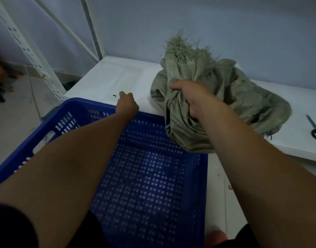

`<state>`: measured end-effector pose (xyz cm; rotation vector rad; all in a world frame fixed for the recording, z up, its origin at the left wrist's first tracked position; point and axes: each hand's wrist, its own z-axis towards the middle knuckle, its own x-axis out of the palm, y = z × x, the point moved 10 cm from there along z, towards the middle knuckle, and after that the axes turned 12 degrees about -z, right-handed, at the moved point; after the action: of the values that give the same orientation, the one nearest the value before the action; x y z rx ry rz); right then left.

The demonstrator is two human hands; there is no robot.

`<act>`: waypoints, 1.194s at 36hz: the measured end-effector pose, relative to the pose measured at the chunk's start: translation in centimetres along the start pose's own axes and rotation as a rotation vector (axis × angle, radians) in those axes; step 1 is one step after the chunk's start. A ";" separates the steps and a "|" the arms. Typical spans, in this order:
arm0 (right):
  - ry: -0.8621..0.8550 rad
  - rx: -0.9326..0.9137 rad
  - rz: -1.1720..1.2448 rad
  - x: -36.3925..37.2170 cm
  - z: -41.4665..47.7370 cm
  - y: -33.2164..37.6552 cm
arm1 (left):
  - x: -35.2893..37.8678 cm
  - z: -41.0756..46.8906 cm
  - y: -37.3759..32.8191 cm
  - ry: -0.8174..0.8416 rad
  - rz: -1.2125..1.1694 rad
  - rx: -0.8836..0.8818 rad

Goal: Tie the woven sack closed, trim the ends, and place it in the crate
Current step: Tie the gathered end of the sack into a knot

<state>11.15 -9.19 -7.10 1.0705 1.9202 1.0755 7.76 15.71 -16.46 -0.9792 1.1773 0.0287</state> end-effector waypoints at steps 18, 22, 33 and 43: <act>-0.005 0.014 -0.048 1.1 0.7 -0.3 | 2.1 0.6 -1.0 0.085 0.459 0.122; -0.010 0.008 -0.039 0.9 0.5 -0.2 | 2.1 0.3 -2.0 0.066 0.470 0.169; -0.001 0.030 -0.063 1.0 0.1 -0.1 | 2.4 0.7 -2.1 0.149 0.490 0.133; -0.005 0.036 -0.076 0.9 0.1 -0.2 | 4.5 0.7 -3.9 0.456 0.846 0.213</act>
<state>10.78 -8.44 -7.47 1.0103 1.9669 0.9990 12.21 11.76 -17.52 -0.2439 1.9069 0.3605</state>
